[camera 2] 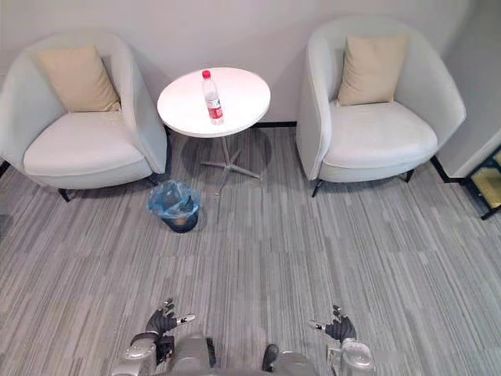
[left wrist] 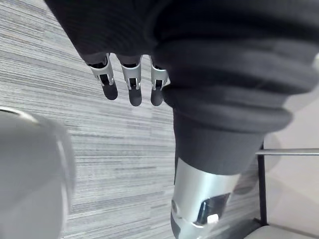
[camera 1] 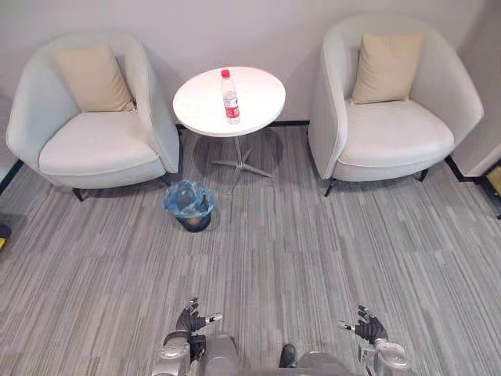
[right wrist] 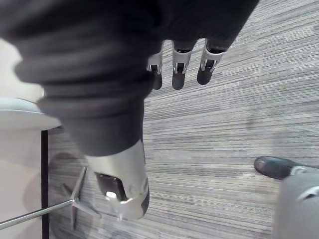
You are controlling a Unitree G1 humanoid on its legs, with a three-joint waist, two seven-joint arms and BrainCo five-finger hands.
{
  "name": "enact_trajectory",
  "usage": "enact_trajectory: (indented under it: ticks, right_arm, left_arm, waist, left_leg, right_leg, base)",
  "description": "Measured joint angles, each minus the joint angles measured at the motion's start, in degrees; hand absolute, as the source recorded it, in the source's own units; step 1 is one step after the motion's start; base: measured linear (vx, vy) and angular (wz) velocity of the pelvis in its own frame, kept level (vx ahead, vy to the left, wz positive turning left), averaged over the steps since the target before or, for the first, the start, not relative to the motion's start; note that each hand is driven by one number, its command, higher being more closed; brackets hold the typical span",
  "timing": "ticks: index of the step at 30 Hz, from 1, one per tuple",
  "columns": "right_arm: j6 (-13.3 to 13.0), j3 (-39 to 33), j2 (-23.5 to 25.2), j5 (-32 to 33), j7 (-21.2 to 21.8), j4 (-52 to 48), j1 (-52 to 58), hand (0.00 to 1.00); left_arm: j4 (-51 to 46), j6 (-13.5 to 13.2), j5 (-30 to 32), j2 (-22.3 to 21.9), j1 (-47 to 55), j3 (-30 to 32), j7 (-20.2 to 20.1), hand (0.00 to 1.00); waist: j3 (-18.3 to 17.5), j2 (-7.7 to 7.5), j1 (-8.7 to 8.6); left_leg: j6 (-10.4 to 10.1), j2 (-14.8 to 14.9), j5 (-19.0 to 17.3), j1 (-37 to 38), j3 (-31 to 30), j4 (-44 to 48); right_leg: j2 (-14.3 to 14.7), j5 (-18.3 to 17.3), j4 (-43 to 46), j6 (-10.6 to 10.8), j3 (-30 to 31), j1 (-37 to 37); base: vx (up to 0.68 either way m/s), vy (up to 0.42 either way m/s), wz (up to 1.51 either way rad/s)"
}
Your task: Gather rubbish on tea table into small bin, then transfer packed bag to large trash can.
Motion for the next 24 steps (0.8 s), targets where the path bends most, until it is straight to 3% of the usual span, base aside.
enact_trajectory:
  ticks: [2, 3, 6, 7, 8, 9, 11, 12, 14, 15, 17, 19, 20, 22, 23, 24]
  right_arm:
    - [0.01, -0.39, 0.05, 0.18, -0.17, 0.03, -0.46, 0.0]
    - [0.03, -0.96, 0.16, 0.17, -0.59, 0.19, -0.75, 0.0]
    - [0.06, -0.94, -0.47, 0.16, -0.71, 0.69, -0.47, 0.0]
    - [0.14, -0.58, -0.48, 0.15, -0.73, 1.34, -0.65, 0.0]
    - [0.15, 0.03, -0.06, 0.0, -0.68, 1.54, -0.56, 0.0]
    - [0.14, 0.27, 0.11, -0.04, -0.63, 1.61, -0.35, 0.0]
    - [0.15, 0.19, 0.98, -0.36, -0.62, 2.67, 0.66, 0.0]
    - [0.13, 0.19, 1.07, -0.57, -0.62, 2.69, 0.59, 0.0]
    - [0.13, 0.33, 1.79, -1.52, -0.5, 2.82, 0.79, 0.0]
    - [0.14, 0.35, 2.02, -1.68, -0.43, 2.86, 0.85, 0.0]
    - [0.14, 0.47, 2.28, -2.19, -0.37, 2.85, 0.74, 0.0]
    - [0.14, 0.48, 2.27, -2.21, -0.36, 3.22, 0.68, 0.0]
    - [0.15, 0.48, 2.2, -2.21, -0.36, 3.39, 0.28, 0.0]
    - [0.07, 0.48, 1.65, -2.2, -0.33, 3.33, -0.69, 0.0]
    - [0.08, 0.48, 1.52, -2.2, -0.28, 3.36, -0.57, 0.0]
    - [0.09, 0.5, 1.52, -2.2, -0.19, 3.43, 0.09, 0.0]
  left_arm:
    - [0.01, 0.1, -0.01, -0.03, 0.05, -0.01, 0.02, 0.0]
    - [-0.01, 0.08, -0.01, -0.07, 0.03, -0.09, 0.03, 0.0]
    - [0.08, 0.03, -0.01, -0.06, 0.27, -0.21, 0.04, 0.0]
    - [0.47, 0.02, 0.0, 0.26, 0.6, -0.19, 0.06, 0.0]
    - [0.6, 0.02, 0.01, 0.77, 1.24, -0.2, 0.05, 0.0]
    - [0.62, 0.03, 0.02, 0.95, 1.4, -0.25, 0.03, 0.0]
    - [0.78, 0.05, -0.05, 2.43, 1.02, -0.49, 0.01, 0.0]
    - [0.72, 0.02, -0.05, 2.48, 0.97, -0.68, 0.0, 0.0]
    - [0.74, 0.11, -0.03, 2.55, 1.18, -1.88, -0.01, 0.0]
    - [0.75, 0.14, -0.03, 2.64, 1.26, -2.26, -0.01, 0.0]
    - [0.77, 0.45, -0.02, 2.98, 1.77, -3.0, -0.02, 0.0]
    - [0.74, 0.45, -0.03, 3.25, 1.53, -2.95, 0.0, 0.0]
    - [0.73, 0.45, -0.03, 3.31, 1.39, -2.9, 0.0, 0.0]
    - [0.72, 0.45, -0.03, 3.1, 0.46, -2.89, -0.01, 0.0]
    - [0.7, 0.41, -0.02, 3.12, 0.21, -2.89, -0.01, 0.0]
    - [0.78, 0.34, 0.05, 3.51, 0.19, -2.89, -0.02, 0.0]
  waist:
    - [0.16, -0.22, 0.79]
    - [0.42, -0.62, 0.95]
    - [0.01, 0.46, 1.06]
    - [-0.26, 0.96, 1.28]
    - [-0.66, -0.1, 1.82]
    - [-0.76, -1.0, 2.12]
    - [-1.98, -4.2, 2.49]
    - [-2.02, -4.41, 2.24]
    - [-2.0, -4.52, 1.5]
    - [-1.99, -4.51, 1.12]
    - [-1.65, -3.99, 0.55]
    - [-1.6, -3.93, -0.15]
    - [-1.55, -3.81, -0.49]
    - [-0.63, -2.2, -0.77]
    - [-0.47, -1.87, -0.83]
    - [-0.67, -2.7, -0.88]
  left_leg:
    - [-0.12, -2.73, 0.15, -1.72, 0.43, -10.32]
    - [-0.47, -6.04, 1.59, -1.97, 0.2, -21.65]
    - [-0.6, -8.53, 7.12, -0.58, -1.92, -37.39]
    - [1.27, -8.62, 11.89, -0.24, -2.77, -38.52]
    - [3.1, -9.69, 13.38, -0.47, -2.57, -35.76]
    - [3.86, -10.27, 12.93, -0.85, -2.41, -33.79]
    - [6.66, -13.07, 8.78, -1.17, -1.04, -28.88]
    - [7.04, -13.64, 8.01, -0.44, -0.87, -29.01]
    - [8.3, -15.22, 4.29, 3.78, -0.64, -28.99]
    - [8.78, -15.56, 3.54, 5.15, -0.83, -28.87]
    - [10.25, -15.94, 0.89, 11.82, -1.13, -29.3]
    - [10.24, -15.85, 0.09, 15.59, -2.14, -30.62]
    - [10.24, -15.56, 0.09, 16.6, -2.3, -31.41]
    - [9.84, -13.28, -0.11, 19.55, -2.7, -32.64]
    - [8.71, -12.22, -0.71, 21.05, -3.42, -33.13]
    - [6.41, -12.3, -2.03, 22.35, -4.52, -33.18]
  right_leg:
    - [-1.02, -0.42, -1.1, 0.73, 1.03, 1.21]
    - [-2.39, -1.29, -2.18, 2.04, 1.6, 3.07]
    - [-2.53, -3.49, -2.99, 4.1, 2.69, 4.81]
    - [-2.29, -5.72, -1.79, 4.86, 4.0, 5.48]
    - [-3.7, -8.74, 0.76, 5.72, 5.39, 5.55]
    - [-4.58, -10.38, 2.37, 6.12, 5.83, 5.34]
    - [-7.94, -14.26, 14.01, 8.06, 8.6, 1.57]
    - [-8.45, -14.0, 18.98, 9.29, 9.96, -0.48]
    - [-9.67, -9.98, 39.51, 19.42, 13.74, -8.09]
    - [-9.86, -10.23, 44.04, 18.96, 13.85, -9.54]
    - [-10.01, -13.16, 51.58, 13.45, 11.25, -13.82]
    - [-9.48, -14.86, 47.68, 10.26, 8.15, -17.04]
    - [-9.12, -15.18, 45.33, 9.65, 7.34, -18.31]
    - [-6.11, -14.48, 32.58, 8.83, 6.41, -21.54]
    - [-4.66, -11.11, 23.76, 8.44, 6.92, -21.97]
    - [-4.53, -2.45, 15.83, 8.02, 7.93, -21.81]
  base:
    - [0.31, 0.079, -0.26]
    - [0.34, 0.132, -0.14]
    - [0.38, 0.204, -0.19]
    - [0.4, 0.243, -0.41]
    - [0.42, 0.229, -0.42]
    - [0.43, 0.181, -0.37]
    - [0.44, 0.161, -0.14]
    - [0.46, 0.192, 0.04]
    - [0.46, 0.193, 0.01]
    - [0.5, 0.145, 0.04]
    - [0.55, 0.094, 0.16]
    - [0.48, 0.004, 0.25]
    - [0.44, -0.057, 0.21]
    - [0.4, -0.066, 0.18]
    - [0.4, -0.093, 0.37]
    - [0.42, -0.116, 0.5]
